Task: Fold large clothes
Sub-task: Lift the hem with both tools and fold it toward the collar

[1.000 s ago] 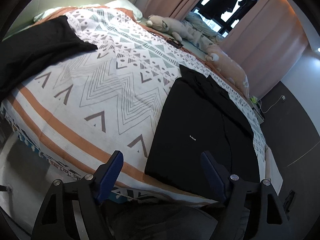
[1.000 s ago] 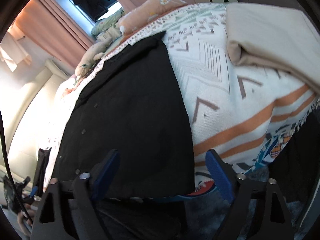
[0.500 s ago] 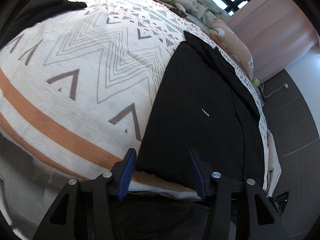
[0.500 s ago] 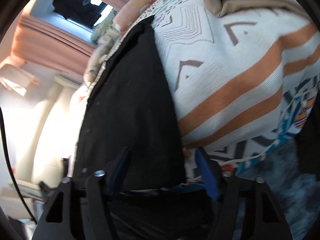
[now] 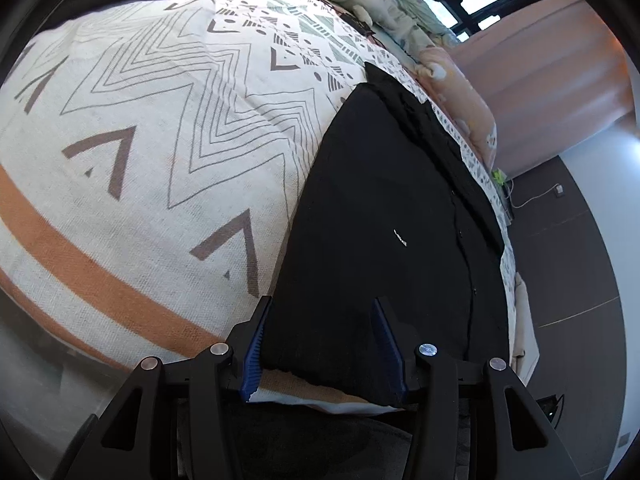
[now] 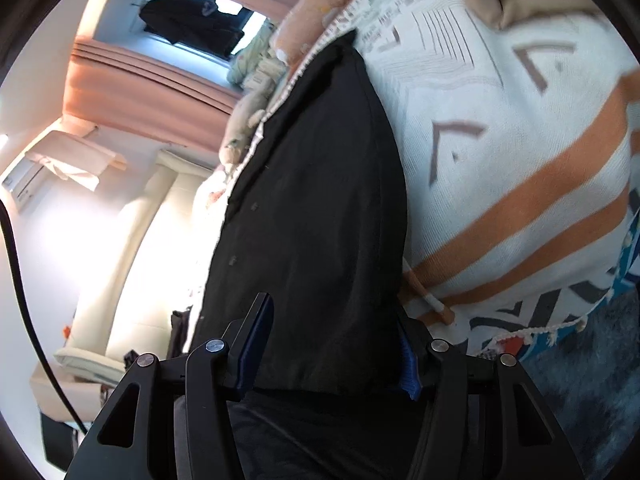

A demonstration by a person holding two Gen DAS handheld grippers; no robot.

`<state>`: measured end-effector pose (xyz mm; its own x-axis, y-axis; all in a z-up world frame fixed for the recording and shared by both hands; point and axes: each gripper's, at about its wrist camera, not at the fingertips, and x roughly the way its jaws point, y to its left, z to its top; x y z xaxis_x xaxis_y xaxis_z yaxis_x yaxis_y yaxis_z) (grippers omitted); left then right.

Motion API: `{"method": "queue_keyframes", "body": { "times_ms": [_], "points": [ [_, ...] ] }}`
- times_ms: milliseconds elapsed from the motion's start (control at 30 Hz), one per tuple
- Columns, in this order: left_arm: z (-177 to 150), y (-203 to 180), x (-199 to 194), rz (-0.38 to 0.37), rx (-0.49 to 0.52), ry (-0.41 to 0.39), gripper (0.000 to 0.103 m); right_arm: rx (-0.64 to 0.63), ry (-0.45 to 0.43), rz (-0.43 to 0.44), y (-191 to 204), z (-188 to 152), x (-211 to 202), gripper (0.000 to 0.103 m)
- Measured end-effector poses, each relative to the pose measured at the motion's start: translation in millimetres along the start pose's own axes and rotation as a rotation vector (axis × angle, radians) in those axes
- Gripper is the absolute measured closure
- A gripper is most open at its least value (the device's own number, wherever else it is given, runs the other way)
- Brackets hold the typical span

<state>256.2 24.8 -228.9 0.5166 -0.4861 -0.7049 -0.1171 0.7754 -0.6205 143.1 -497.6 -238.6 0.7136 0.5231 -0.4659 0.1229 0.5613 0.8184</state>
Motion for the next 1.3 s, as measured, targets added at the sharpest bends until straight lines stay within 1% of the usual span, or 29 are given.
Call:
{"method": "queue_keyframes", "body": {
  "times_ms": [100, 167, 200, 233, 267, 300, 367, 433, 533, 700, 867, 1067, 1167, 1300],
  "points": [
    [1, -4, 3, 0.025, 0.011, -0.007, 0.053, 0.003, 0.006, -0.008, 0, -1, 8, 0.046],
    [2, -4, 6, 0.048, 0.016, -0.018, 0.06, -0.006, 0.003, -0.025, 3, -1, 9, 0.046],
    [2, -4, 6, 0.062, 0.016, -0.021, 0.069, -0.01, -0.001, -0.038, 5, -2, 9, 0.049],
    [1, -4, 7, 0.072, 0.014, -0.022, 0.077, -0.01, -0.007, -0.046, 7, -1, 9, 0.068],
    [1, -3, 7, 0.074, 0.011, -0.022, 0.079, -0.01, -0.017, -0.052, 8, 0, 8, 0.089],
    [0, -3, 6, 0.073, 0.01, -0.024, 0.083, -0.003, -0.031, -0.058, 9, 0, 5, 0.089],
    [-1, -7, 1, 0.111, 0.028, -0.037, 0.085, 0.008, -0.068, -0.051, 11, 0, -3, 0.09],
    [-3, -11, -6, 0.125, 0.039, -0.061, 0.088, -0.012, -0.09, -0.059, 20, 0, -9, 0.091],
    [-5, -15, -18, 0.118, 0.047, -0.09, 0.09, -0.048, -0.113, -0.068, 37, 1, -22, 0.092],
    [-13, -20, -45, 0.111, 0.075, -0.128, 0.09, -0.091, -0.144, -0.043, 64, 2, -43, 0.092],
    [-28, -19, -67, 0.106, 0.071, -0.141, 0.091, -0.124, -0.157, -0.028, 81, -10, -64, 0.092],
    [-56, -14, -93, 0.092, 0.071, -0.161, 0.091, -0.142, -0.175, -0.005, 91, -30, -89, 0.092],
    [-73, -7, -107, 0.072, 0.063, -0.175, 0.091, -0.152, -0.18, 0.003, 100, -38, -100, 0.092],
    [-92, 7, -123, 0.067, 0.038, -0.181, 0.091, -0.195, -0.193, 0.025, 118, -47, -117, 0.092]
  ]
}}
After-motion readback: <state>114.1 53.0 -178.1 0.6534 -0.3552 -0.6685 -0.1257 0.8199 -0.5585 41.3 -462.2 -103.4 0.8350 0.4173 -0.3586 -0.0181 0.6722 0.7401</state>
